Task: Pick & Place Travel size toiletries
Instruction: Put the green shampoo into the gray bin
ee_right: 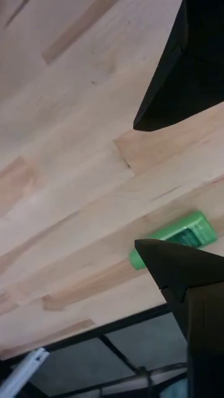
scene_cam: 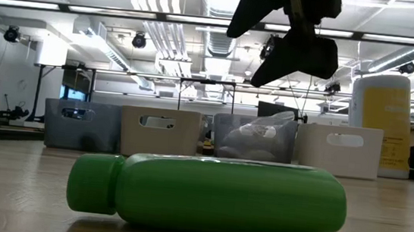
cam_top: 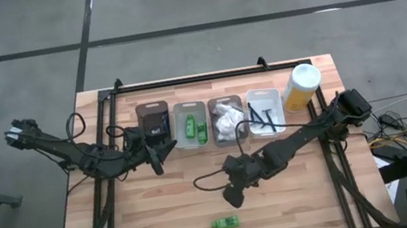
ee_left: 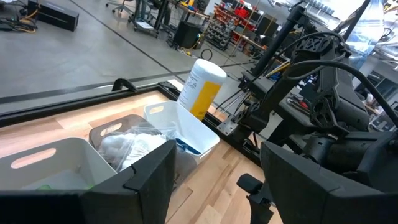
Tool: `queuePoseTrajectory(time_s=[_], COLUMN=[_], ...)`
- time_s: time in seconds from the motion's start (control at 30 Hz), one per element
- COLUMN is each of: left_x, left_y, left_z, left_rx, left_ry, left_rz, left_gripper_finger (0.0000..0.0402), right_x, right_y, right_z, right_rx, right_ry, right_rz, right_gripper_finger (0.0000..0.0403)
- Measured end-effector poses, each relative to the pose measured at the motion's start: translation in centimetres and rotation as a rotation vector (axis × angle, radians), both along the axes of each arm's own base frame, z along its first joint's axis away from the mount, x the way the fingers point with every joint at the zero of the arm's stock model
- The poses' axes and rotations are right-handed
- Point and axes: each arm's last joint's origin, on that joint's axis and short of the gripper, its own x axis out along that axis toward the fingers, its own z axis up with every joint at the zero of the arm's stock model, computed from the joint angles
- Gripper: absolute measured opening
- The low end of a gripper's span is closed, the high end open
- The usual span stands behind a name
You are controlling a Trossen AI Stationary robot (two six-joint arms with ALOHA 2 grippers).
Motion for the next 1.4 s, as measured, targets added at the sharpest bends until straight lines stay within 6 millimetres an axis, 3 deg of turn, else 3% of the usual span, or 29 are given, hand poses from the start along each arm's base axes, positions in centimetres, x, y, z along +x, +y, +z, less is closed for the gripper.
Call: queuePoseTrajectory(time_s=[0.17,0.47,0.63,0.8,0.93,1.17,1.4], left_x=[0.0,0.0,0.0,0.1,0.1,0.3,0.3], left_y=[0.0,0.0,0.0,-0.1,-0.2,-0.3,-0.4], left_z=[0.1,0.1,0.0,-0.1,-0.3,-0.5,-0.5], left_rx=[-0.004,-0.004,0.001,0.01,0.011,0.01,0.013], left_ry=[-0.008,-0.008,-0.002,0.019,0.031,0.044,0.049], left_rz=[0.0,0.0,-0.002,-0.051,-0.075,-0.094,-0.098], left_gripper_finger=[0.0236,0.0236,0.0236,0.0236,0.0236,0.0236,0.0236], right_x=[-0.5,-0.7,-0.8,-0.2,1.2,2.8,3.6], right_y=[1.2,2.6,5.1,8.0,9.7,11.0,11.6], right_z=[0.0,0.0,-1.0,-4.0,-4.7,-5.9,-6.6], right_rx=[-0.041,-0.072,-0.061,-0.097,-0.15,-0.268,-0.321], right_ry=[-0.01,-0.047,-0.083,-0.051,-0.077,0.018,0.052], right_rz=[0.099,0.192,0.296,0.431,0.509,0.538,0.509], right_gripper_finger=[0.0292,0.0243,0.0232,0.0251,0.0277,0.0316,0.0329])
